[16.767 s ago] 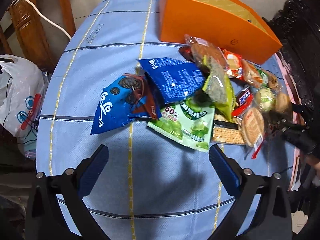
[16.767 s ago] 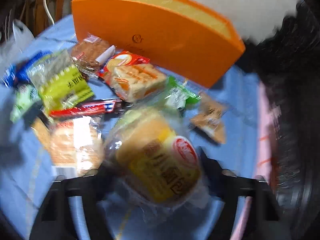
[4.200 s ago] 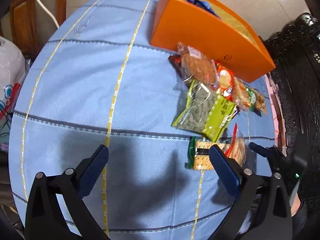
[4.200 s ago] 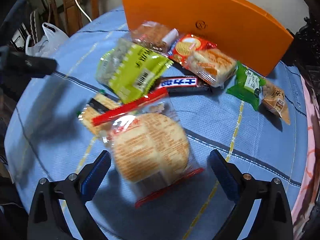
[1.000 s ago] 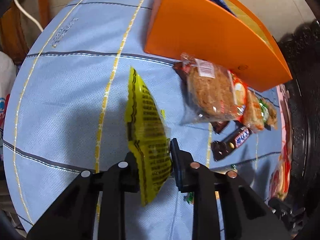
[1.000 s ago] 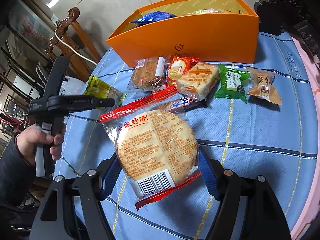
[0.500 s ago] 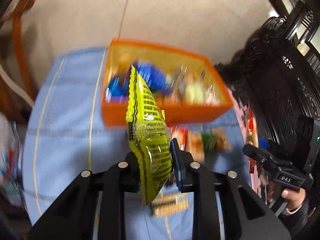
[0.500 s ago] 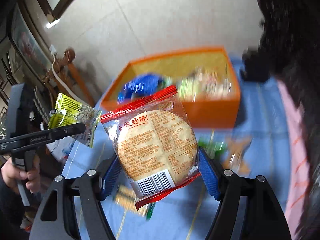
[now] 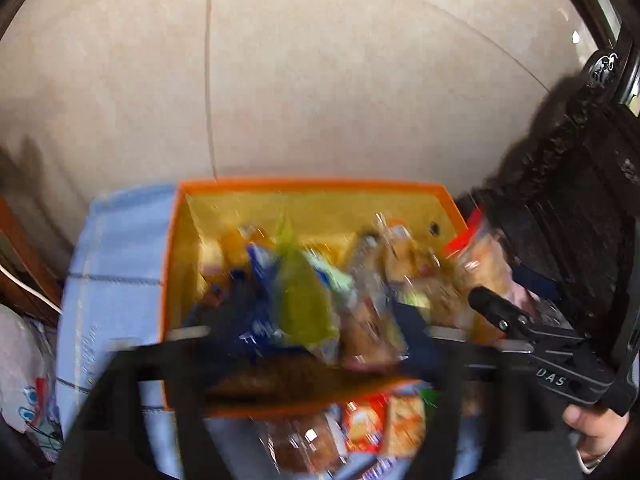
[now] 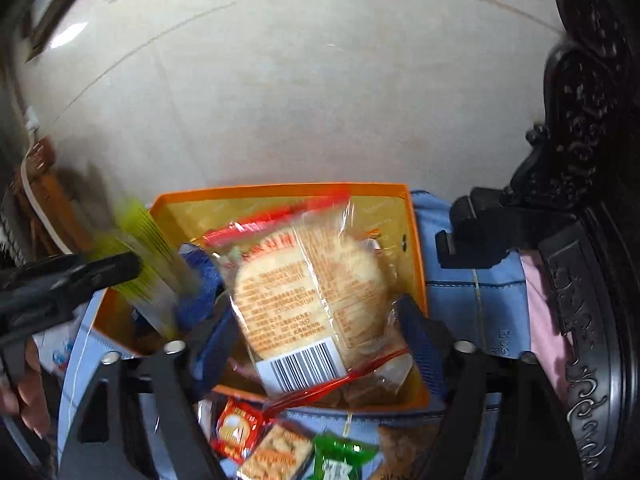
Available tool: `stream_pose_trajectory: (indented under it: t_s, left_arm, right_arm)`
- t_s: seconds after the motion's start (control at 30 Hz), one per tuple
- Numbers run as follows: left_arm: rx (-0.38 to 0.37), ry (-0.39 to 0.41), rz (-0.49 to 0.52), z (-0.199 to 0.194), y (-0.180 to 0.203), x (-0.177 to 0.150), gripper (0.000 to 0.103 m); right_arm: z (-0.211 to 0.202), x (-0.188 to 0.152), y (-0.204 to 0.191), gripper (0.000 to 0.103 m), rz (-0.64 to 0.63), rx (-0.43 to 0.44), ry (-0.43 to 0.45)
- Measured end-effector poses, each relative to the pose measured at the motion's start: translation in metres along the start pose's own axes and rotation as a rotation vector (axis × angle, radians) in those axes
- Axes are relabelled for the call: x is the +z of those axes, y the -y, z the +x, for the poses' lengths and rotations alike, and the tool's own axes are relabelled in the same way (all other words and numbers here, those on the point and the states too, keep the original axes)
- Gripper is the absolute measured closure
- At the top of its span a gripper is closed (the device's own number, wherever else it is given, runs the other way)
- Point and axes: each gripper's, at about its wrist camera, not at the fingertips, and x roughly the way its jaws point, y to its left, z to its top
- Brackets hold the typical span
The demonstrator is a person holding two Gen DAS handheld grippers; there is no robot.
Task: Organize snacks
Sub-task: 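Lower the green seed bag and red biscuit into the orange box, open both tools, then grasp the cracker sandwich pack with left tool while right tool grasps brown nut bag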
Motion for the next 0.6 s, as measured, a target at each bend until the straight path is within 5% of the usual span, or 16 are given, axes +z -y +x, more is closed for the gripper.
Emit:
stream_pose_trajectory:
  t_s: [0.1,0.33,0.6]
  left_arm:
    - [0.013,0.081,0.056,-0.014,0.004,-0.006,0.005]
    - [0.007,0.015,0.076,-0.03,-0.001,-0.039,0.005]
    - [0.037,-0.118,0.103,-0.039,-0.008,-0.123,0.005]
  right_arm:
    - [-0.008,-0.013,0.005,0.004,0.011,-0.007,0.032]
    - [-0.032,-0.067,0.017,0.004,0.066,0.011,-0.01]
    - [-0.059,-0.149,0.028,0.004,0.132,0.019,-0.133]
